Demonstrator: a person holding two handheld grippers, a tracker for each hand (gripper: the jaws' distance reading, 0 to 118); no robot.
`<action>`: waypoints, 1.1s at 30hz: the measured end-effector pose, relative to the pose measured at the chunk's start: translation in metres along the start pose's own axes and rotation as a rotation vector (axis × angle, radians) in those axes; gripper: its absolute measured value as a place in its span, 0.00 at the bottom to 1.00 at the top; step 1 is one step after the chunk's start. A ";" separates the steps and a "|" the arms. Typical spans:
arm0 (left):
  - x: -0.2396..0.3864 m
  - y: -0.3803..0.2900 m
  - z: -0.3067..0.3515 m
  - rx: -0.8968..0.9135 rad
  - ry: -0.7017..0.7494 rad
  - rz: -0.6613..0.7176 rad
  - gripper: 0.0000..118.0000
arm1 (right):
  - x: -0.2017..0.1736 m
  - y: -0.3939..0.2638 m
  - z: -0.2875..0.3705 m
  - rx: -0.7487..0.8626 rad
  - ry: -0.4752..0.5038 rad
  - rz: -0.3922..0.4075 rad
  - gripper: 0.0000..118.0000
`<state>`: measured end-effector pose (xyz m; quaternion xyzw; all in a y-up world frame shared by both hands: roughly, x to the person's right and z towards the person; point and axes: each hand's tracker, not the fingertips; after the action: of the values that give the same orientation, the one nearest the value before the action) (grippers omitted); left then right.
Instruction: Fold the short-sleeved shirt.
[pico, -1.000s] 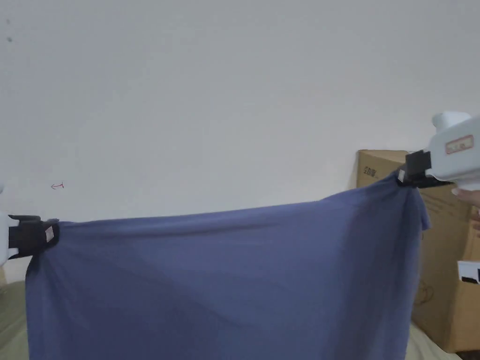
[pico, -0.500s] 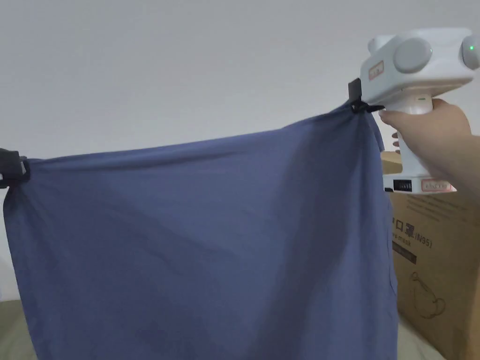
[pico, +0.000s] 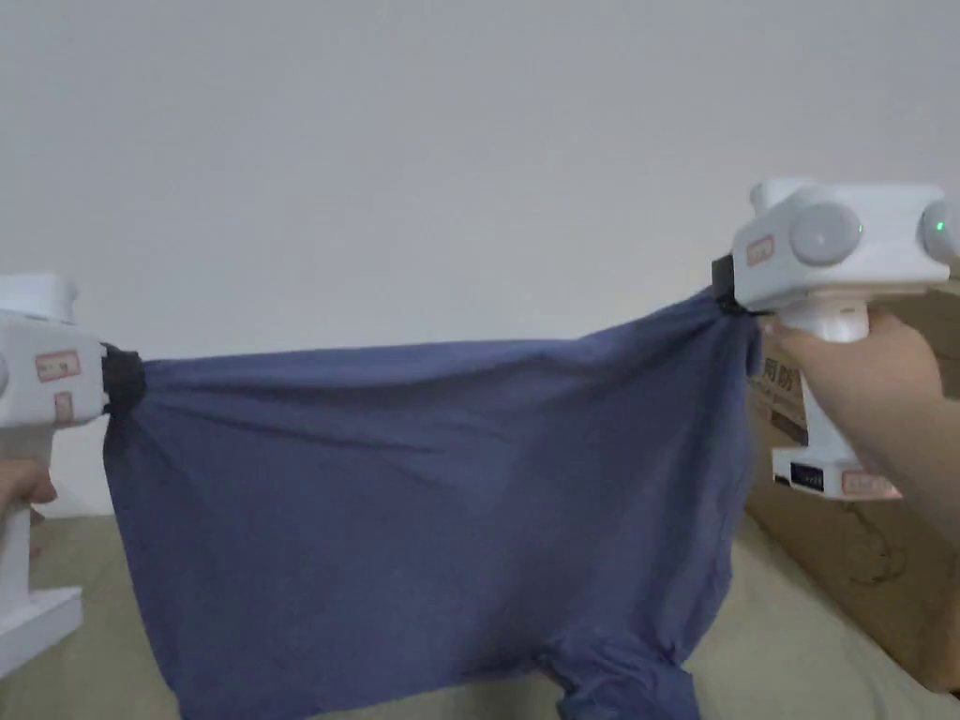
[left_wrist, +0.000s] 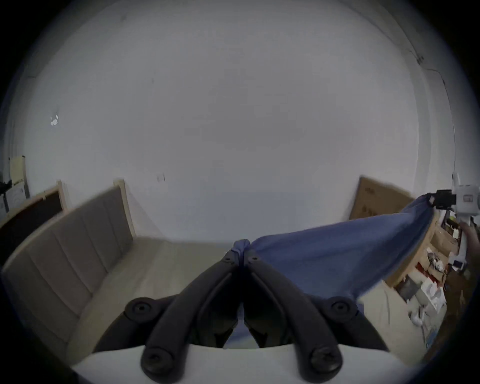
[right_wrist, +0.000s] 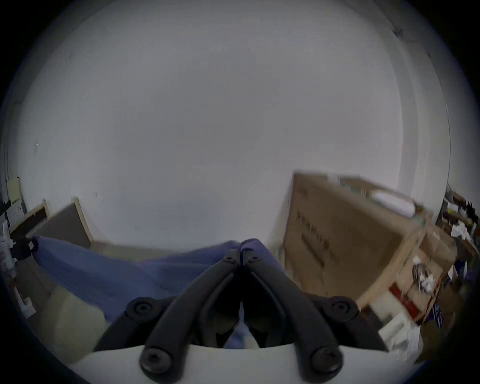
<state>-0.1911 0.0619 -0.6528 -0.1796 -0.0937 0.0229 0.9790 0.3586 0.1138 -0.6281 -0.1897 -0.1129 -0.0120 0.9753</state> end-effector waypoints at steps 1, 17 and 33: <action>0.001 -0.027 -0.003 -0.050 -0.001 -0.003 0.01 | 0.004 -0.033 -0.009 -0.076 0.012 -0.005 0.00; -0.026 -0.370 0.151 -0.672 -0.075 0.055 0.01 | 0.101 -0.457 0.149 -0.787 0.119 -0.043 0.00; -0.026 -0.410 0.271 -0.659 -0.116 0.007 0.03 | 0.103 -0.489 0.272 -0.778 0.174 -0.051 0.00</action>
<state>-0.2638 -0.2291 -0.2627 -0.4854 -0.1512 0.0049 0.8611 0.3674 -0.2363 -0.1797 -0.5405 -0.0215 -0.0941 0.8358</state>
